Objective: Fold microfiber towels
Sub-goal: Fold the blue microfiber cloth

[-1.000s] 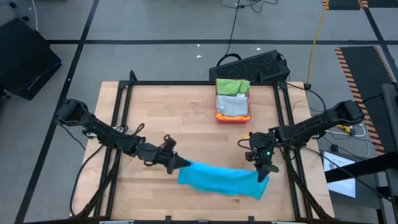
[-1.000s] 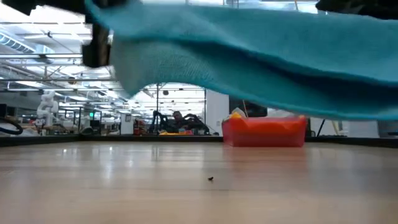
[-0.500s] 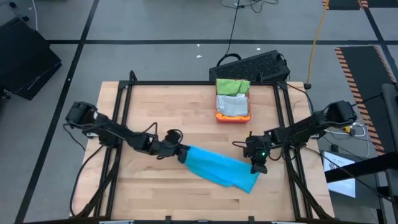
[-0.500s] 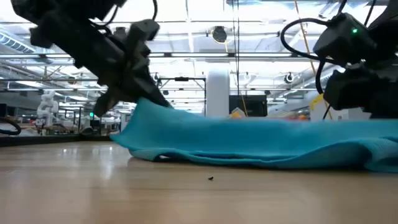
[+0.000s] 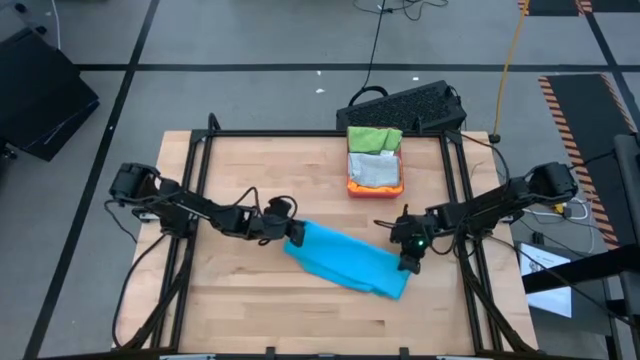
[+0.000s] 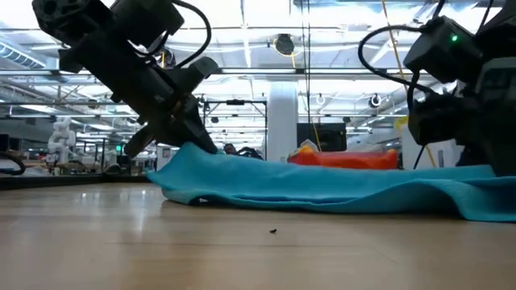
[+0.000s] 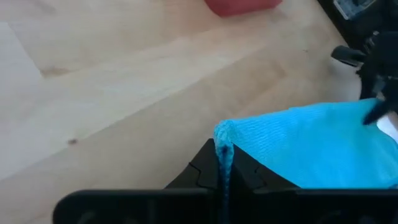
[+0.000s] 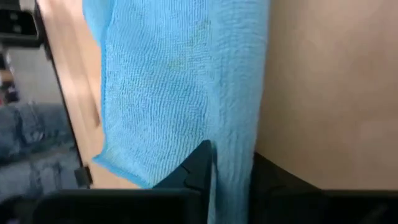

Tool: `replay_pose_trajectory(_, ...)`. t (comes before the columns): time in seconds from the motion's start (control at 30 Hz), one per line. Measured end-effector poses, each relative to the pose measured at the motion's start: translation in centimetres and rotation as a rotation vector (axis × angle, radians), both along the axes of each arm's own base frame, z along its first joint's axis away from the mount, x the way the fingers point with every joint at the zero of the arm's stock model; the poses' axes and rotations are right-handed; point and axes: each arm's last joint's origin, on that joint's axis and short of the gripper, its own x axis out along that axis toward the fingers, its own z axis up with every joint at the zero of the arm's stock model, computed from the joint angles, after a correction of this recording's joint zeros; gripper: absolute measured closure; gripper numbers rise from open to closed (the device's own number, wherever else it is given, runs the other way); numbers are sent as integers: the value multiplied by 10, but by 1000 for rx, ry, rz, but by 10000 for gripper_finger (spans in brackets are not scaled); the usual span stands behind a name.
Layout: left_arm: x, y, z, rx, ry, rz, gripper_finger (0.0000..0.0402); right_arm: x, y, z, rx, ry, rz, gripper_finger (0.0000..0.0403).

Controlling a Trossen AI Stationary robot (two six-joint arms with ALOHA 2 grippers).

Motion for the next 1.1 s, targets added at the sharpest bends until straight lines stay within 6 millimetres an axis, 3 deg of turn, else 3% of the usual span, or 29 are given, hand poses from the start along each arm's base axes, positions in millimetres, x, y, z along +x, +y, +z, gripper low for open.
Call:
replay_pose_trajectory(0.3,-4,4,-4,23,57,33,311,0,-6,14,16,-28,-127,273)
replay_pose_trajectory(0.6,-14,7,3,28,145,-1,242,-9,-8,27,45,-14,-219,259)
replay_pose_trajectory(0.83,-31,10,18,-28,207,-44,215,-12,-8,35,81,-41,-251,259)
replay_pose_trajectory(0.97,-34,7,32,-48,156,-122,216,-12,-8,38,104,-52,-270,259)
replay_pose_trajectory(1.1,-37,-2,30,-82,180,-198,228,-9,-7,44,132,-76,-289,259)
